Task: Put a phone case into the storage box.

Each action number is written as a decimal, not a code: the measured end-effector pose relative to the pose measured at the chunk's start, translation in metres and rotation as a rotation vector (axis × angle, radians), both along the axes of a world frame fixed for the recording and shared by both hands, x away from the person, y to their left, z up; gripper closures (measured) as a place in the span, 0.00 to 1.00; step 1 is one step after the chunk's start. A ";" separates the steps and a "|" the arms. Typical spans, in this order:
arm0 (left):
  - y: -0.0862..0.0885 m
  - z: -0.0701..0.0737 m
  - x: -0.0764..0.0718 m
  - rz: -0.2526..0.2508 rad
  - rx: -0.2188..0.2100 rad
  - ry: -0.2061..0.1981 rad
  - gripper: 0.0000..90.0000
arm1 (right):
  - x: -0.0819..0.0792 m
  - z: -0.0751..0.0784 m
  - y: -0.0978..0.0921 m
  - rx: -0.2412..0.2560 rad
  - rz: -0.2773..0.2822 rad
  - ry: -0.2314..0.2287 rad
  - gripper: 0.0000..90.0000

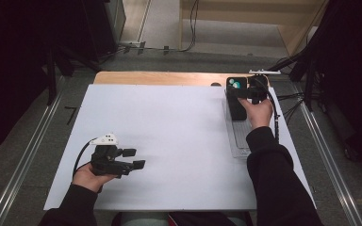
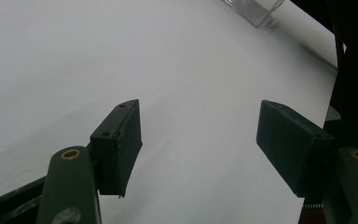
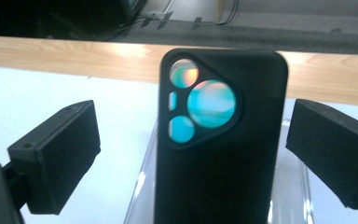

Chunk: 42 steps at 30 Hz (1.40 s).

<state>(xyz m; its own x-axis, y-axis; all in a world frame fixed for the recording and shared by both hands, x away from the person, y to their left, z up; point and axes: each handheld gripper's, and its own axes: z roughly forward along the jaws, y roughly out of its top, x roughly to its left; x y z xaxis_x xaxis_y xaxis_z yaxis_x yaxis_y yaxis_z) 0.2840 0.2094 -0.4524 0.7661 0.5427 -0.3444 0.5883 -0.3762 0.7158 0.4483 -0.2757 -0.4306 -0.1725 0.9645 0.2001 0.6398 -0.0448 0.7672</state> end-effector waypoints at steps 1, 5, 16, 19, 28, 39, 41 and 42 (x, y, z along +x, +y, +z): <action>0.000 0.000 0.000 0.003 0.001 -0.001 0.34 | -0.001 0.001 0.000 0.007 0.015 0.008 0.02; 0.002 0.000 -0.001 0.000 -0.002 -0.005 0.34 | -0.005 0.005 0.004 0.008 0.055 0.033 0.02; 0.005 0.001 -0.003 0.000 -0.003 -0.004 0.34 | -0.018 0.016 0.018 0.040 0.195 0.079 0.15; 0.005 0.002 -0.004 0.000 -0.002 -0.005 0.34 | -0.021 0.018 0.021 0.068 0.237 0.080 0.18; 0.006 0.002 -0.004 0.001 -0.005 -0.004 0.34 | -0.033 0.024 0.033 0.076 0.333 0.088 0.23; 0.006 0.001 -0.004 -0.002 -0.006 0.001 0.34 | -0.052 0.026 0.049 0.074 0.437 0.095 0.23; 0.006 0.001 -0.004 -0.002 -0.006 0.003 0.34 | -0.056 0.025 0.053 0.069 0.449 0.096 0.23; 0.006 0.001 -0.004 -0.003 -0.006 0.002 0.34 | -0.057 0.025 0.054 0.068 0.456 0.097 0.23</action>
<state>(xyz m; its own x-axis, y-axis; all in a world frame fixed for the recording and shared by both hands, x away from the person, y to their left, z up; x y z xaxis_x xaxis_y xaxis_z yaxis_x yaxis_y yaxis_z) 0.2799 0.2155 -0.4510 0.7666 0.5386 -0.3496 0.5891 -0.3733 0.7167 0.3913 -0.2220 -0.4058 -0.5529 0.7788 0.2964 0.6742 0.2091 0.7083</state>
